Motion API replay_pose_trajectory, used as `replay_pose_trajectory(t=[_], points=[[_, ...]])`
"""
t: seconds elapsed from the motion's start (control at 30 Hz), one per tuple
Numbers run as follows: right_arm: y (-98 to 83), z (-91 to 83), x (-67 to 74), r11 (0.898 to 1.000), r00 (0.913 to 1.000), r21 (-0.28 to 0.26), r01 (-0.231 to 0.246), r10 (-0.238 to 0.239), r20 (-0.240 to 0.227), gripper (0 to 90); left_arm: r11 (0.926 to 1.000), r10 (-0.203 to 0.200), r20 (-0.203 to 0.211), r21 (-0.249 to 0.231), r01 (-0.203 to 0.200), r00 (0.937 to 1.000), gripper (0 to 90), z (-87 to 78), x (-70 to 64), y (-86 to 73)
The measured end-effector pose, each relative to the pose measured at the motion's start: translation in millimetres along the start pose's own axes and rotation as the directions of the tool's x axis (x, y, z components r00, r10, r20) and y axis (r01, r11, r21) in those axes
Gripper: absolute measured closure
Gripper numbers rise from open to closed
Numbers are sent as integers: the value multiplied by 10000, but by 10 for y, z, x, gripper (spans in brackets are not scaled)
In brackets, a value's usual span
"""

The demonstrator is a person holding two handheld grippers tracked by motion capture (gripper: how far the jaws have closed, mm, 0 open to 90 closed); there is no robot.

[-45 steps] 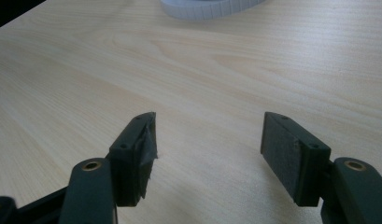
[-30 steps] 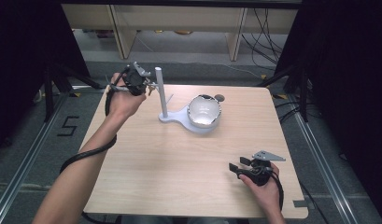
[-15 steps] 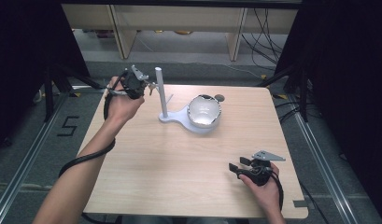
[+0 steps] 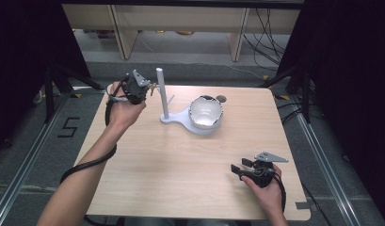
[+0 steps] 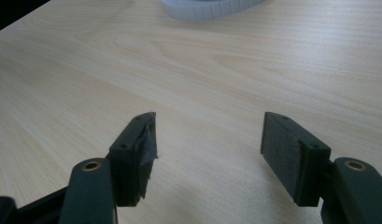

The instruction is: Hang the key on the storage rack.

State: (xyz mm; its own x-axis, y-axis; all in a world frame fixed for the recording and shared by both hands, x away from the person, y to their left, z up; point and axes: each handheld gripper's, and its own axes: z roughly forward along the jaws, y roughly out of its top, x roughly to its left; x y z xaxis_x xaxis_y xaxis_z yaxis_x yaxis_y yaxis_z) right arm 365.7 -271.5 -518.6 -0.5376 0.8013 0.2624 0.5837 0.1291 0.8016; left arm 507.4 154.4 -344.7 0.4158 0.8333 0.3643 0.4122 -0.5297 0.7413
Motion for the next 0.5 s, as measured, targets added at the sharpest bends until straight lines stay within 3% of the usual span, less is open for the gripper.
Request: replay_pose_trajectory(t=[0.27,0.3,0.5], points=[[5,2,13,9999,9999,37,112,-112,56,370,10000,-36,102,8,36,9999,807,51,21,-103],[5,6,18,9999,9999,162,-43,44,-95,371,10000,-25,112,21,25,9999,807,54,22,-102],[6,5,8,9999,10000,107,-3,2,52,370,10000,-36,107,11,35,9999,807,81,4,-67]])
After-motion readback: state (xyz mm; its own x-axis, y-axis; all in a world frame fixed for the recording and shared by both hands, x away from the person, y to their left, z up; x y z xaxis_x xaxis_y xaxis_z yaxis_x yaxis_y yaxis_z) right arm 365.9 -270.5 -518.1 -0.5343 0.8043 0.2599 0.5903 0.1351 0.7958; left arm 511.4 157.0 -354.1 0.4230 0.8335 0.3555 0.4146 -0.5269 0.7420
